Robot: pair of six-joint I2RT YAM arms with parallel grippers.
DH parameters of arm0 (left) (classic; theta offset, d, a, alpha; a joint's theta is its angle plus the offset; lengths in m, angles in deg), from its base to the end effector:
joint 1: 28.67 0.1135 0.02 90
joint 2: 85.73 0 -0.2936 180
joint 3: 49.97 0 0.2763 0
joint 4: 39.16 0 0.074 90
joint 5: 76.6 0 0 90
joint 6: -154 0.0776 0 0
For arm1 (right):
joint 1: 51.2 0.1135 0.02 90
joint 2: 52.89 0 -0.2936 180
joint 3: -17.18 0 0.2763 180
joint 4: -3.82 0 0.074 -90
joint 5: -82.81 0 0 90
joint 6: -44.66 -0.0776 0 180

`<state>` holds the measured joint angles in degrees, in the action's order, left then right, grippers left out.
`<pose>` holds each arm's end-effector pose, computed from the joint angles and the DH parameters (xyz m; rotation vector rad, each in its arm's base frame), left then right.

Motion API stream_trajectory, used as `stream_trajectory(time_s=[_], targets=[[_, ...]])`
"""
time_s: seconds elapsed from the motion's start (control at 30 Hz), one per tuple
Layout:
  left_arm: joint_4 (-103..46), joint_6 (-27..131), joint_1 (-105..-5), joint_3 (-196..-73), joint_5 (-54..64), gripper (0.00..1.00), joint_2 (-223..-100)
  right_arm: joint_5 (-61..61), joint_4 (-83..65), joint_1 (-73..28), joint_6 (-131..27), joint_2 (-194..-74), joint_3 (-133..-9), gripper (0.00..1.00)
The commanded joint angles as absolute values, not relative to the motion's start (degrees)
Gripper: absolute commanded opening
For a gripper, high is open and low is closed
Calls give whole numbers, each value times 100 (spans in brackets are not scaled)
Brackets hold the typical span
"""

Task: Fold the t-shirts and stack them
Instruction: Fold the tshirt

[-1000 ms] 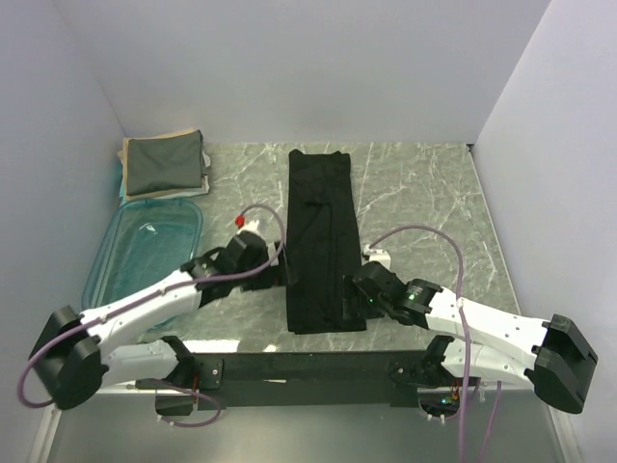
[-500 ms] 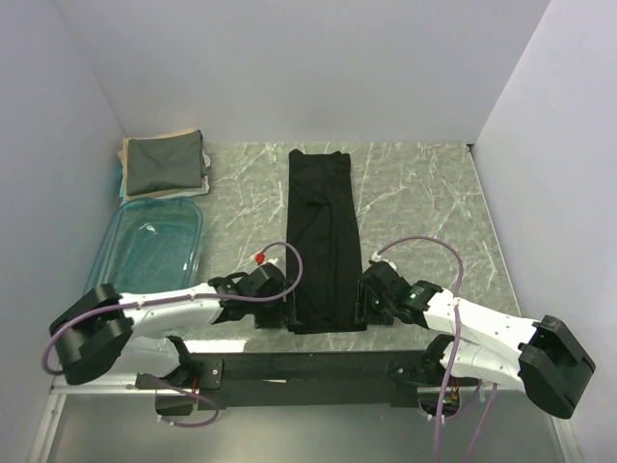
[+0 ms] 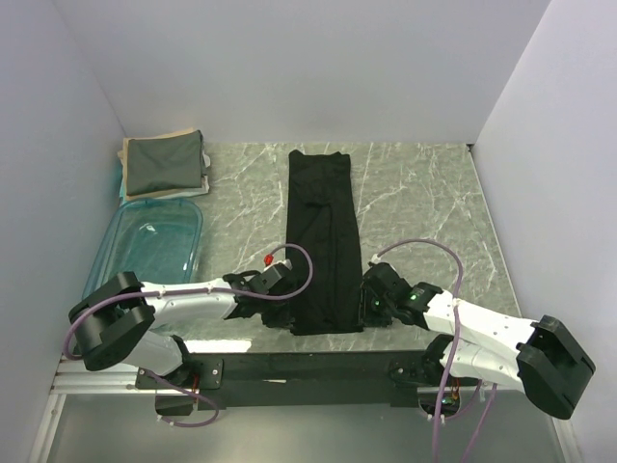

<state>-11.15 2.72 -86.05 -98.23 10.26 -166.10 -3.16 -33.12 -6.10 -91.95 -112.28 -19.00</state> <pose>0.1476 -0.2385 0.1247 -0.0759 2.8398 -0.6917 0.1372 0.1454 0.1260 0.0105 2.7669 0.5970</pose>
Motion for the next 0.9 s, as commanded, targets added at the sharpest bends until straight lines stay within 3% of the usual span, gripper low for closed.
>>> stream_trajectory(time_s=[0.0, 0.03, 0.07, 0.13, 0.27, 0.5, 0.87], targets=[[-808, 274, -8676, -9881, 1120, 13, -16632, -148, -3263, -638, -9333, -11309, -1716, 34], [-755, 265, -8668, -9898, 1164, 3, -16658, -157, -3280, -629, -9342, -11318, -1716, 23], [-711, 265, -8668, -9977, 1190, 1, -16685, -166, -3280, -629, -9316, -11327, -1725, 19], [-710, 291, -8676, -10039, 1173, 1, -16720, -209, -3394, -629, -9272, -11300, -1804, 10], [-807, 344, -8694, -10118, 1085, 1, -16562, -236, -3544, -629, -9175, -11222, -1918, 1], [-333, 432, -8650, -10697, 1761, 1, -16307, -587, -3851, -699, -8921, -11081, -2480, 0], [-745, 1143, -7403, -11839, 1911, 1, -16561, -895, -3350, -1507, -8034, -11800, -3956, 0]])
